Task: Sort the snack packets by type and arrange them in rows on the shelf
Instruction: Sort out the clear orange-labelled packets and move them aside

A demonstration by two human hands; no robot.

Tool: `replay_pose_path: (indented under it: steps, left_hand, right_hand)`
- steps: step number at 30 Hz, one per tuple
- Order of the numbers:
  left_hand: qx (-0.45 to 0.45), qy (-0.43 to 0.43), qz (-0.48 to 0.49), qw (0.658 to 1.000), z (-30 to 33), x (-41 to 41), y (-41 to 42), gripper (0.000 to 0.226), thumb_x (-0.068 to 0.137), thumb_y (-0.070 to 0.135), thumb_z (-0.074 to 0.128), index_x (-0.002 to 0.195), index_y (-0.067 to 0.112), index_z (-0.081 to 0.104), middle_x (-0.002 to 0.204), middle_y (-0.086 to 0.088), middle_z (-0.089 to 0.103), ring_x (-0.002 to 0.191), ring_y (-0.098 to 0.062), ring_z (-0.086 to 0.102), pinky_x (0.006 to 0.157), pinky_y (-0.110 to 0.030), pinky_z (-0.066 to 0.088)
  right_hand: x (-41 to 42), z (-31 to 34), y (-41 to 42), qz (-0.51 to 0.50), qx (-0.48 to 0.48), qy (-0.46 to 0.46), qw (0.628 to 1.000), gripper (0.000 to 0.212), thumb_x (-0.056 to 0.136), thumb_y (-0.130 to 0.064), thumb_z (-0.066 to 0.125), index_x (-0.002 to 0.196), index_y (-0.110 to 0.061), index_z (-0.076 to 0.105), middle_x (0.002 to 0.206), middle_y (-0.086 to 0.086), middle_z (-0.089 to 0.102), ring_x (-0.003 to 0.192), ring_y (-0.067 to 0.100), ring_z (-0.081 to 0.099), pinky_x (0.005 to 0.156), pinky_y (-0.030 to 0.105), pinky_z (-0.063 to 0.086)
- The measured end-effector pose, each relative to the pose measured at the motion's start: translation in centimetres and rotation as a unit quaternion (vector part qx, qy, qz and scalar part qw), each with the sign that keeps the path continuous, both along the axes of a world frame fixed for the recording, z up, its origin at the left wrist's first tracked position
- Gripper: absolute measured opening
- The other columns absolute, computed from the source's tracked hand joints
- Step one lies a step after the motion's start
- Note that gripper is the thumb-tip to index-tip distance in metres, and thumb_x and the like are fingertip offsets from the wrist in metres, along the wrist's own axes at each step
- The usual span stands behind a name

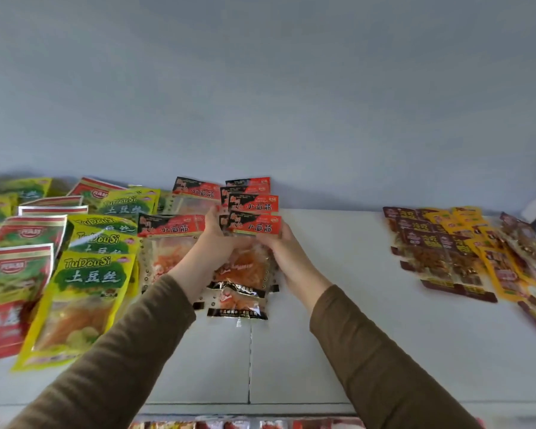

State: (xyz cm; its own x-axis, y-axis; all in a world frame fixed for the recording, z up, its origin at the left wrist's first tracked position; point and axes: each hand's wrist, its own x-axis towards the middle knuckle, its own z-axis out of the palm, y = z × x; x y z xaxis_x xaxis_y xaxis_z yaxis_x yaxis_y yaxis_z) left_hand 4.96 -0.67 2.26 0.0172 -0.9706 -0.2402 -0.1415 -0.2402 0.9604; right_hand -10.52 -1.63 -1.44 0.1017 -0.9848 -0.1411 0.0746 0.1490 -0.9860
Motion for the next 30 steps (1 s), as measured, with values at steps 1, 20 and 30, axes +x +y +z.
replay_pose_path:
  steps: [1, 20, 30]
  left_hand:
    - [-0.004, -0.007, -0.015, 1.000, 0.0, 0.3, 0.1, 0.112, 0.083, 0.015, 0.084, 0.160, 0.038, 0.006, 0.124, -0.002, 0.067, 0.095, -0.021, 0.076, 0.073, -0.039, 0.064]
    - [-0.100, -0.144, -0.025, 0.984, -0.6, 3.3, -0.5, 0.095, 0.086, 0.005, 0.074, 0.157, 0.040, 0.020, 0.156, -0.003, 0.026, 0.134, -0.036, 0.044, 0.107, -0.056, 0.048]
    - [-0.191, -0.237, -0.071, 0.950, 1.1, 2.2, 0.8, 0.072, 0.098, 0.026, 0.064, 0.160, 0.030, 0.026, 0.171, 0.005, 0.011, 0.158, -0.020, 0.007, 0.125, -0.046, 0.016]
  right_hand:
    - [0.6, 0.0, 0.1, -0.016, -0.014, 0.013, 1.000, 0.036, 0.095, -0.028, 0.065, 0.128, -0.032, 0.052, 0.112, -0.005, 0.073, 0.097, 0.010, 0.073, 0.079, 0.030, 0.060]
    - [4.4, 0.7, 0.5, -0.050, -0.062, 0.131, 0.988, 0.054, 0.102, -0.038, 0.056, 0.151, -0.027, 0.033, 0.141, -0.007, 0.053, 0.122, 0.004, 0.060, 0.097, 0.027, 0.053]
    - [1.0, 1.5, 2.4, -0.112, -0.138, 0.240, 0.954, 0.057, 0.101, -0.028, 0.057, 0.154, -0.023, 0.035, 0.158, -0.004, 0.038, 0.146, 0.016, 0.033, 0.116, 0.034, 0.031]
